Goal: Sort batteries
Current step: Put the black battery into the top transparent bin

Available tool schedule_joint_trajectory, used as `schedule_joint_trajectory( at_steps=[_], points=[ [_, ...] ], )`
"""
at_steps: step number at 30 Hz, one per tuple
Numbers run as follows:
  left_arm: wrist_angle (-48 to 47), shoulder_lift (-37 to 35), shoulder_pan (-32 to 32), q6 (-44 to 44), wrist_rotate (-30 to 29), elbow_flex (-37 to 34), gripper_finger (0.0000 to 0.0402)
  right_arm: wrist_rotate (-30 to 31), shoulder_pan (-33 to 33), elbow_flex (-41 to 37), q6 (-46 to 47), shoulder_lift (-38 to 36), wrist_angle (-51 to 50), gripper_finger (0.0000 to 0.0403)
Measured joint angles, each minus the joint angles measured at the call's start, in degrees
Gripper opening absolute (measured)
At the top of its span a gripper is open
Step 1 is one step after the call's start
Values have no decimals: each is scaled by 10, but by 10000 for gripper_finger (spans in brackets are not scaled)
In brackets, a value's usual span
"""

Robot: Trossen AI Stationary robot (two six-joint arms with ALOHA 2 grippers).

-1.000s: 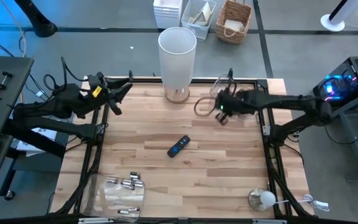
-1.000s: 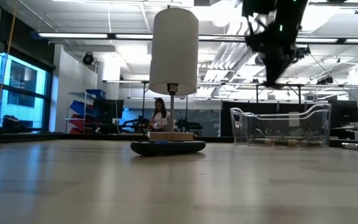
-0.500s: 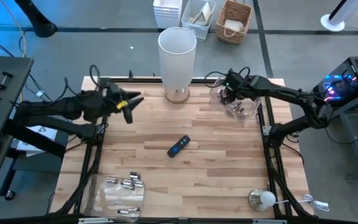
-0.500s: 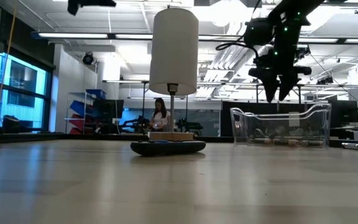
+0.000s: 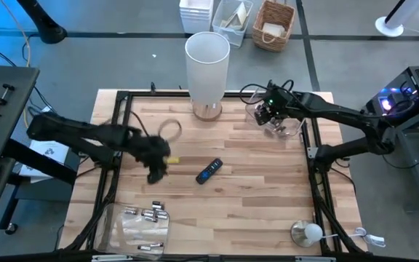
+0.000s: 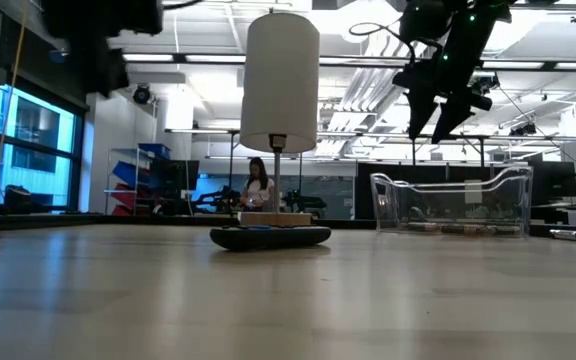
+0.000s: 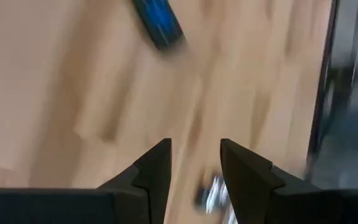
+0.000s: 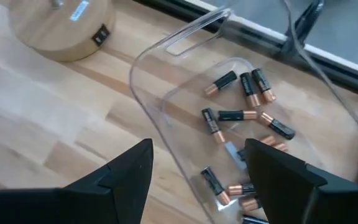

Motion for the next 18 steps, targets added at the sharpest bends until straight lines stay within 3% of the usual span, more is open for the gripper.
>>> schedule_joint_trajectory(
  at_steps=[2,7,18],
  points=[
    [-31,31,-32,46,19,0,129,-9,1,0,0,-4,0,249],
    [-87,116,-98,163,-8,0,129,-29,7,0,-5,-4,1,249],
    [47,230,-154,183,56,0,129,-31,12,0,-15,-4,2,249]
  ],
)
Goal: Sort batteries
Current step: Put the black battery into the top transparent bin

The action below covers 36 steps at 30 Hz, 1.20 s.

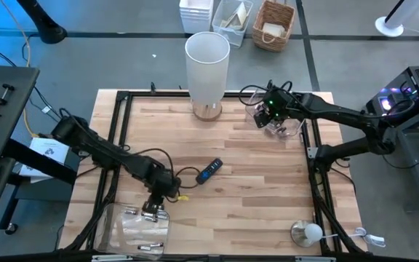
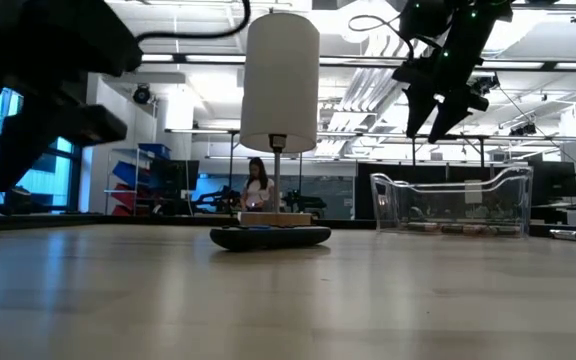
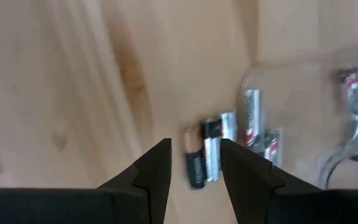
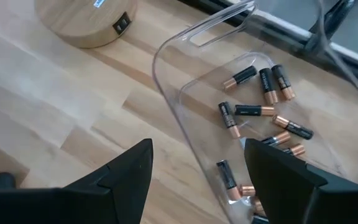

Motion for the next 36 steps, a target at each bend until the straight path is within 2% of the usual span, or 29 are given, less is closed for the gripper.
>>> schedule_joint_trajectory(
  at_steps=[3,8,16,26,29,33,36],
  points=[
    [13,24,0,-5,31,-2,129,-6,0,0,-6,0,0,249],
    [19,58,0,5,46,-5,129,-7,0,0,-6,0,0,249],
    [29,98,-2,1,45,-5,129,-7,0,0,-6,0,0,249],
    [14,113,0,-23,3,-4,128,-7,0,0,-6,0,2,249],
    [11,113,-2,-20,-27,-4,108,-7,0,0,-6,0,2,249],
    [8,114,-1,-21,-66,-4,38,-7,0,0,-5,0,2,249],
    [7,114,3,-31,-75,-4,29,-7,0,0,-5,0,1,249]
  ],
)
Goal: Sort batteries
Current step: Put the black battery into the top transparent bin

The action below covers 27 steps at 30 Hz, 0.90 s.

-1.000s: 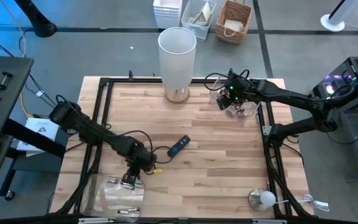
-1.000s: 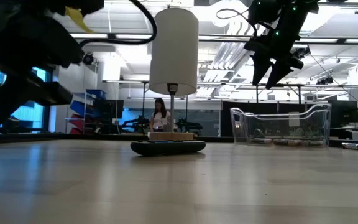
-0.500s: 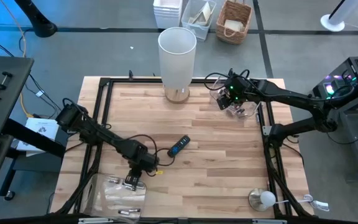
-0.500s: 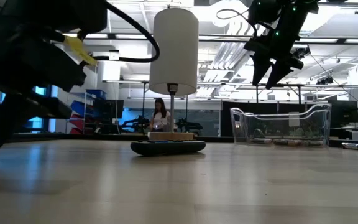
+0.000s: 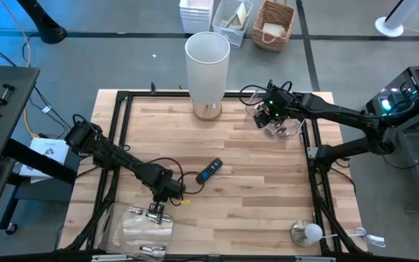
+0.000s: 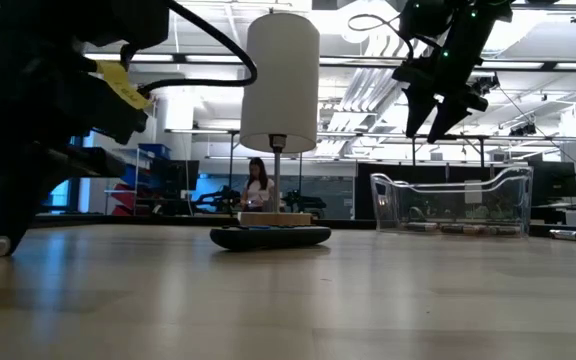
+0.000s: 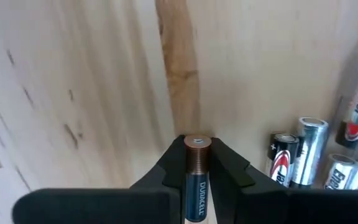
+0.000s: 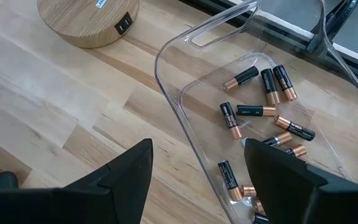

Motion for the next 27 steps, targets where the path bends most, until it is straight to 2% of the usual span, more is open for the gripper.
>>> schedule_joint_trajectory(
  at_steps=[5,9,13,17,22,27],
  points=[
    [-9,-30,1,3,-29,-3,29,0,0,0,-1,0,0,249],
    [-30,-101,15,13,-61,-3,29,-2,0,0,-2,0,1,249],
    [-26,-188,63,44,-77,2,29,-64,0,0,-2,-8,46,249],
    [51,-236,136,84,-109,30,29,-143,0,0,8,-43,167,249],
    [241,-202,210,160,-100,78,29,-166,0,0,45,-95,303,249],
    [419,-87,256,191,-80,140,29,-172,4,0,49,-134,350,249]
  ],
)
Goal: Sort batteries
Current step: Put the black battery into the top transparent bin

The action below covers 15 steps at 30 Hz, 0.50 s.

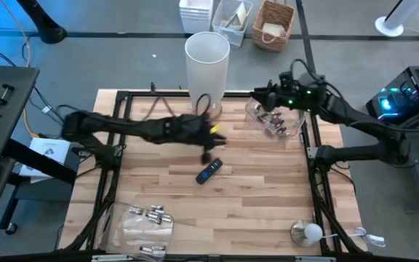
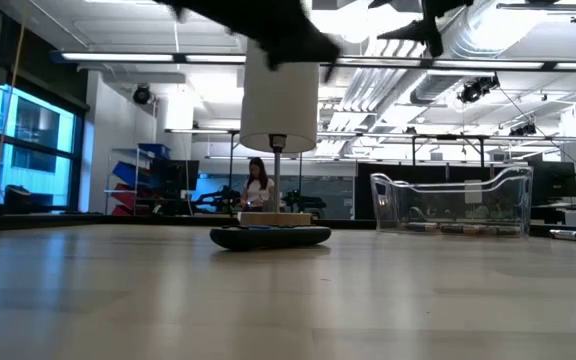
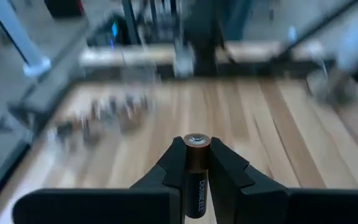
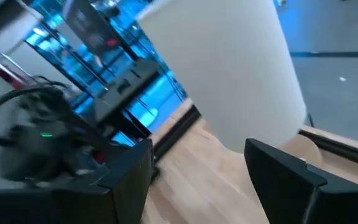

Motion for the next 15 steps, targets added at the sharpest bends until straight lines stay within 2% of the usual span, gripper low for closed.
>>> schedule_joint_trajectory(
  at_steps=[3,6,12,15],
  points=[
    [112,79,22,0,20,49,29,0,5,0,10,-14,9,249],
    [181,157,43,-1,31,110,29,0,6,0,28,-20,17,249],
    [199,305,91,-10,32,262,29,7,6,0,45,-21,45,249],
    [196,366,110,-16,4,331,29,10,6,0,48,-21,59,249]
  ],
)
